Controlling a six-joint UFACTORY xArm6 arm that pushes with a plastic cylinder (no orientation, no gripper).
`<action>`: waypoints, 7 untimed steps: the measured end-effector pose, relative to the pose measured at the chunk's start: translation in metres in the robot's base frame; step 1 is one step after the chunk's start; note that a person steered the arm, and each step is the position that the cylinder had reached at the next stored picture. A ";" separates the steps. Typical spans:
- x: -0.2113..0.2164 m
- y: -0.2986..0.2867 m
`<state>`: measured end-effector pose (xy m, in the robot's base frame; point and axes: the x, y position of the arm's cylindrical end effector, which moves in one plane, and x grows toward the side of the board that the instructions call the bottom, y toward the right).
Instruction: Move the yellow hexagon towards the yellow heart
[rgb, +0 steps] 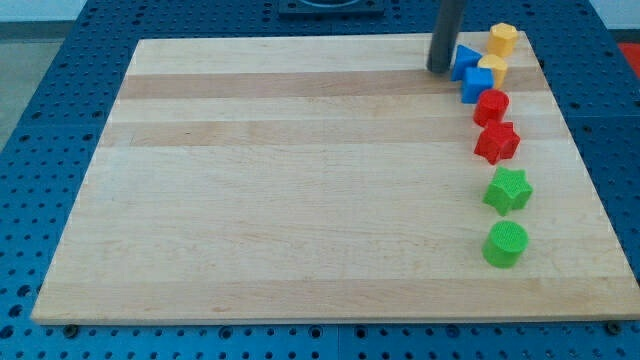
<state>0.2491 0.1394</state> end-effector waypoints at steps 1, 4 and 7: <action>-0.048 0.020; -0.058 0.106; -0.040 0.197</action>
<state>0.2095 0.3365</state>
